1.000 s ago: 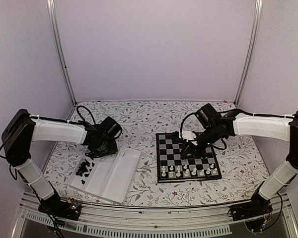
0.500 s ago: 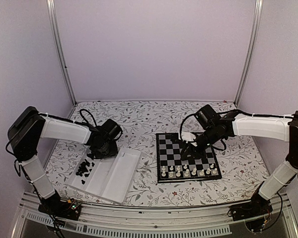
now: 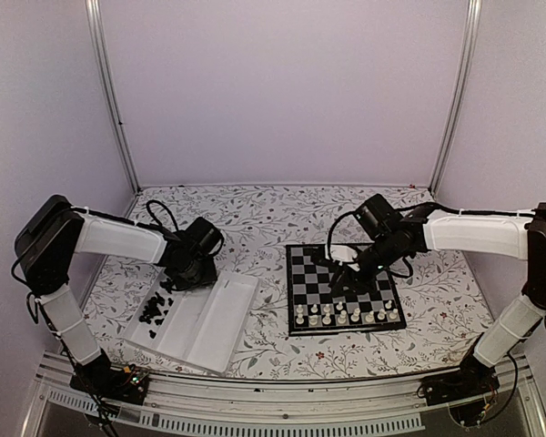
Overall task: Set up the chess pieces on the board
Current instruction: Pick up the chess piece from the storage box, then place the chess piece on the chessboard.
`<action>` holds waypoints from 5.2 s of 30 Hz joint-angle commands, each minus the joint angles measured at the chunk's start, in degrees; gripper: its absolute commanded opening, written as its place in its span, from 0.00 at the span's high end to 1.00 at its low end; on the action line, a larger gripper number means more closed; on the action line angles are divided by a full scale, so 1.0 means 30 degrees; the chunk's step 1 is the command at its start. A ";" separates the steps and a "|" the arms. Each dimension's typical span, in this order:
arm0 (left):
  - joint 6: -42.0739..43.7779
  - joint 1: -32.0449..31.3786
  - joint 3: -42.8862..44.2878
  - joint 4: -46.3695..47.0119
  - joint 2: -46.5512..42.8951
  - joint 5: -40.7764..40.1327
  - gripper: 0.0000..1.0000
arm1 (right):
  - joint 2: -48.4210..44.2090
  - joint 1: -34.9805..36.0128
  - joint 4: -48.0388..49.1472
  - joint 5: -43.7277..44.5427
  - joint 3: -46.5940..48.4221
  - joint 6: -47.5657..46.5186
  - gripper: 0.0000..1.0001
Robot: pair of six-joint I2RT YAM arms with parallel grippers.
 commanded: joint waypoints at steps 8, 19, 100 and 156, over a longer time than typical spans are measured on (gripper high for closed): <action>0.0979 0.0182 -0.1154 -0.0749 -0.0293 0.1062 0.83 | 0.0329 0.0322 -0.0222 0.0204 -0.0017 -0.0122 0.75; 0.1157 0.0204 -0.0569 -0.2206 -0.1962 0.1365 0.86 | 0.0140 0.0383 0.0010 0.0184 0.0465 0.0343 0.75; -0.7687 -0.3043 -0.3938 1.0263 -0.6699 0.4710 0.86 | 1.0565 0.3529 0.7277 -0.3711 1.1470 1.3717 0.69; 0.4456 -0.0643 -0.2288 0.1816 -1.3107 -0.0605 0.52 | 0.7451 -0.1185 -1.3947 1.1879 1.0172 -0.3951 0.95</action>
